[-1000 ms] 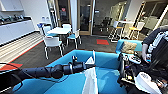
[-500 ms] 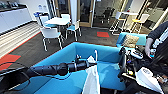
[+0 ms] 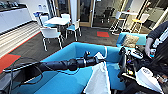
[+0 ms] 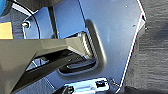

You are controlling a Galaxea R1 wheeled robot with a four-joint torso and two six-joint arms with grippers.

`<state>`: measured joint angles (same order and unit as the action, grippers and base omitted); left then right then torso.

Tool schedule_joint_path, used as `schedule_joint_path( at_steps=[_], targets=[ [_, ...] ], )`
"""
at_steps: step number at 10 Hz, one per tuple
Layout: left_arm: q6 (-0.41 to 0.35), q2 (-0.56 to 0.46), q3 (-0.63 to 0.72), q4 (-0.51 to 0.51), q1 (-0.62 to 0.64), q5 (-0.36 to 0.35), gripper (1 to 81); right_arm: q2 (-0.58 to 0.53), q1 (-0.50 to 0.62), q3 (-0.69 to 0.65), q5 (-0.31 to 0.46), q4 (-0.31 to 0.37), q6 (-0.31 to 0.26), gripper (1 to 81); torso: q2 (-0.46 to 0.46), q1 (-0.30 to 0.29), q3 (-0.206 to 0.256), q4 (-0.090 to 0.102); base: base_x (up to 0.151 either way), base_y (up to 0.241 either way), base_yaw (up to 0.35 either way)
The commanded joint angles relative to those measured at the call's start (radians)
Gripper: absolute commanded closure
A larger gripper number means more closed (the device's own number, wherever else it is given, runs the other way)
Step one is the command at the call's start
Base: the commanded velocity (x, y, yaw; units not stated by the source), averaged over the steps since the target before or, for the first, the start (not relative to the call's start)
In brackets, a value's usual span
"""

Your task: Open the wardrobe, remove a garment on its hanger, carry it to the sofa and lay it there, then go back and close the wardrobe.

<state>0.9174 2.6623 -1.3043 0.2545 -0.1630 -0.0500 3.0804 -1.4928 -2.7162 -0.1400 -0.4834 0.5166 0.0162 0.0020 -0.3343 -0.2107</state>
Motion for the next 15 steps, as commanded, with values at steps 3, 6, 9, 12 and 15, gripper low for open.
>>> schedule_joint_path(
  at_steps=[3, 6, 9, 12, 15],
  targets=[
    [0.003, 0.050, -0.159, -0.040, 0.214, -0.047, 81.1, -0.001, 0.010, 0.003, 0.053, -0.006, -0.003, 1.0, 0.000, 0.000, 0.000, 0.000, 0.000, 0.000, 0.000],
    [0.035, 0.021, -0.214, -0.041, 0.259, -0.051, 81.1, -0.001, 0.012, 0.003, 0.054, -0.006, -0.003, 1.0, 0.000, 0.000, 0.000, 0.000, 0.000, 0.000, 0.000],
    [0.070, 0.035, -0.311, -0.041, 0.280, -0.054, 81.1, -0.001, 0.012, 0.003, 0.057, -0.006, -0.003, 1.0, 0.000, 0.000, 0.000, 0.000, 0.000, 0.000, 0.000],
    [0.107, 0.059, -0.402, -0.041, 0.302, -0.051, 81.1, 0.000, 0.010, 0.003, 0.059, -0.004, -0.003, 1.0, 0.000, 0.000, -0.001, 0.000, 0.000, 0.000, 0.000],
    [0.132, 0.097, -0.512, -0.043, 0.332, -0.048, 81.1, 0.002, 0.008, 0.003, 0.062, -0.004, -0.004, 1.0, 0.000, 0.000, -0.001, 0.000, 0.000, 0.000, 0.000]
  ],
)
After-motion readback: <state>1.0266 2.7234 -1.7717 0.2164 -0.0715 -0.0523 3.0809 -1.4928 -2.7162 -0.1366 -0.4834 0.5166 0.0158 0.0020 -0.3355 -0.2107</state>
